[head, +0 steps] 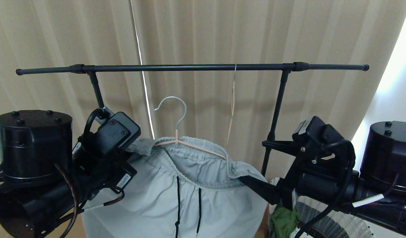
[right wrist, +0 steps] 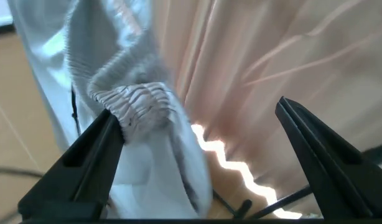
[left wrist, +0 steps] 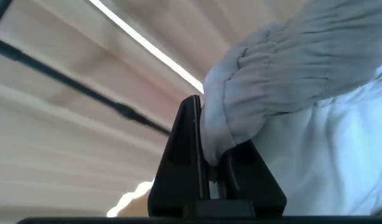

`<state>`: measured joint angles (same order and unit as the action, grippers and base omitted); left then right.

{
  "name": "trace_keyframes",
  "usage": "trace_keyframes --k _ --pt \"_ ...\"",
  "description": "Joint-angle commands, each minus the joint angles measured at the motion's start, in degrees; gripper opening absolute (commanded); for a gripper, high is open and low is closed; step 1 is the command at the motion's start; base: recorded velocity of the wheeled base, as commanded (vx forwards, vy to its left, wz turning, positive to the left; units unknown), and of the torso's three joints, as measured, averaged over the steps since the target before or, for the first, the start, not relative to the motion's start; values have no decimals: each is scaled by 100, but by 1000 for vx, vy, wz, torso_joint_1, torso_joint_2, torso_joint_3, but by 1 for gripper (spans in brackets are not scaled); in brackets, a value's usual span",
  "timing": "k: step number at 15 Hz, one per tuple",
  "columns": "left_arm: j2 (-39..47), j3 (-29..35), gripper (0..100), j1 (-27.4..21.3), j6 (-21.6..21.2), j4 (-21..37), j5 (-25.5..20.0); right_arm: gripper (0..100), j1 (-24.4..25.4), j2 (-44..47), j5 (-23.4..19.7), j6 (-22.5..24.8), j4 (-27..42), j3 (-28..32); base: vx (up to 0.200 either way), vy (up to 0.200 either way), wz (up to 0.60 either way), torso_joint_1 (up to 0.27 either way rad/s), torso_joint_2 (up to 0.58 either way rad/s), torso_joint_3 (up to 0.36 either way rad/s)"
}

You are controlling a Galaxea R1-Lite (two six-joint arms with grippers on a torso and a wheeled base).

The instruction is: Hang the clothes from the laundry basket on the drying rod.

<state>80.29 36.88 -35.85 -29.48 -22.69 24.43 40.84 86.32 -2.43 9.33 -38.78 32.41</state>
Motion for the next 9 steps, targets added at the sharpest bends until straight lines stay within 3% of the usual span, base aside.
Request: trace_keyframes --k 1,2,6,9 --pt "-31 92 0 -97 47 -8 9 100 47 148 -12 395 11 -104 0 0 0 0 0 0" --pt "-31 118 0 -89 118 -8 9 100 65 174 -21 641 2 -130 0 0 0 0 0 0" --pt "-48 127 0 -89 285 -8 27 100 161 183 -21 860 28 -77 0 0 0 0 0 0" --pt "-163 -58 0 -238 460 -8 0 100 126 403 23 1238 2 511 0 0 0 0 0 0"
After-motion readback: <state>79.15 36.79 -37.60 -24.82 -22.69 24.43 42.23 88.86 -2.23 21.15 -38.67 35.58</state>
